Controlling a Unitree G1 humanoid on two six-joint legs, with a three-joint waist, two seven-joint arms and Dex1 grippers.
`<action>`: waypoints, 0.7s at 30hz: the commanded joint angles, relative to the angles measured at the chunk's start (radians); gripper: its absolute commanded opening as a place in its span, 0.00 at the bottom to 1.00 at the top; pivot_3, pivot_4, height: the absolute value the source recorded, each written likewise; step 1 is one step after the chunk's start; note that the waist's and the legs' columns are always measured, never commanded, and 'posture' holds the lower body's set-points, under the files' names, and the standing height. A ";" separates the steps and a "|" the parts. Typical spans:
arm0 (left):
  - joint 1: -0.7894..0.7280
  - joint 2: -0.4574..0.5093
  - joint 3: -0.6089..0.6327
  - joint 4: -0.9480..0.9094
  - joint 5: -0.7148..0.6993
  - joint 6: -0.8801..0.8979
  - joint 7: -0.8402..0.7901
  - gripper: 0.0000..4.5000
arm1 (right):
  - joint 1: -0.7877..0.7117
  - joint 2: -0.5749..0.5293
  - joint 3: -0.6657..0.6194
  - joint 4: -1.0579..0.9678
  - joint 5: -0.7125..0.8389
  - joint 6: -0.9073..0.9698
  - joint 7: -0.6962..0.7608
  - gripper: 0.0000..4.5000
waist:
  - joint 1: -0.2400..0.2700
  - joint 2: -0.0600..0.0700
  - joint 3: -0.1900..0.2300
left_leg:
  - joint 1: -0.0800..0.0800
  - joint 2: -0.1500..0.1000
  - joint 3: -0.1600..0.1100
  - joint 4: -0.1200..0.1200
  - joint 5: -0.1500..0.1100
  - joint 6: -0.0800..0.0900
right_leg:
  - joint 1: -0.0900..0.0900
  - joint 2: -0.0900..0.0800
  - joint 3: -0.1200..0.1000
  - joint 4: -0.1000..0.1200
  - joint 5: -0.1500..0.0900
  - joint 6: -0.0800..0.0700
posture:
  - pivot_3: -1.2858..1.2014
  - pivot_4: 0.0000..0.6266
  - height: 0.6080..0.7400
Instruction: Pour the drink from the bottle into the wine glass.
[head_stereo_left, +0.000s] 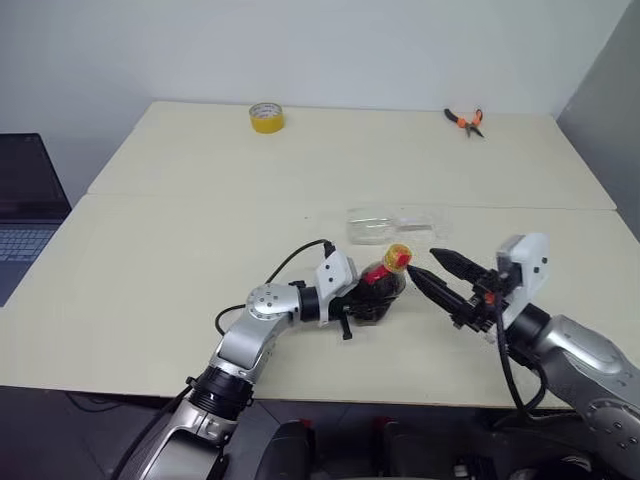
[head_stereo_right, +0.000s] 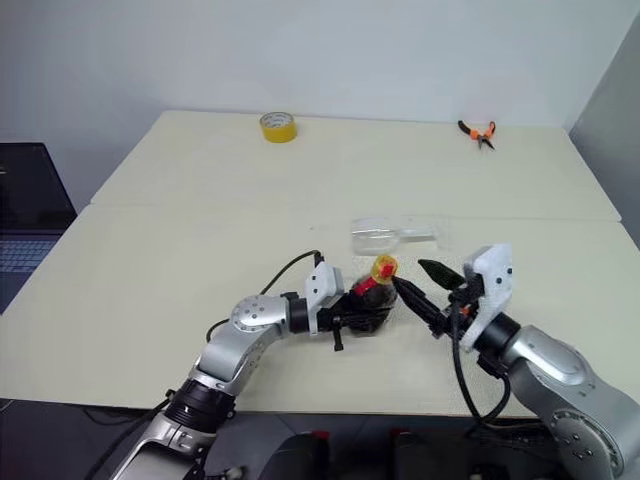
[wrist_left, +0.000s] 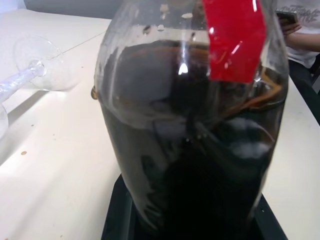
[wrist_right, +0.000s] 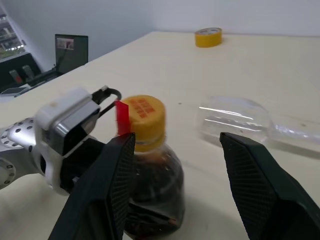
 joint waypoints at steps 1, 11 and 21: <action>-0.016 -0.007 0.005 -0.024 -0.008 -0.022 -0.005 0.15 | 0.031 -0.050 -0.061 -0.063 0.073 -0.010 0.046 0.64 | 0.000 0.000 0.000 | 0.000 0.000 0.000 0.000 0.000 0.000 | 0.000 0.000 0.000 0.000 0.000 0.000 | 0.52 0.24 1.00; -0.022 -0.009 0.001 -0.017 -0.007 -0.025 -0.008 0.15 | -0.100 -0.049 0.043 -0.070 0.112 -0.005 -0.060 0.64 | -0.003 0.000 0.000 | 0.001 0.001 0.000 0.000 0.000 0.000 | 0.000 0.002 0.001 0.000 0.000 0.000 | 0.52 0.24 1.00; -0.024 -0.010 0.001 -0.013 -0.005 -0.027 -0.003 0.15 | -0.193 0.022 0.192 0.001 -0.031 -0.006 -0.104 0.64 | -0.001 0.000 0.000 | 0.000 0.001 0.000 0.000 0.000 0.000 | 0.000 0.001 0.001 0.000 0.000 0.000 | 0.52 0.24 1.00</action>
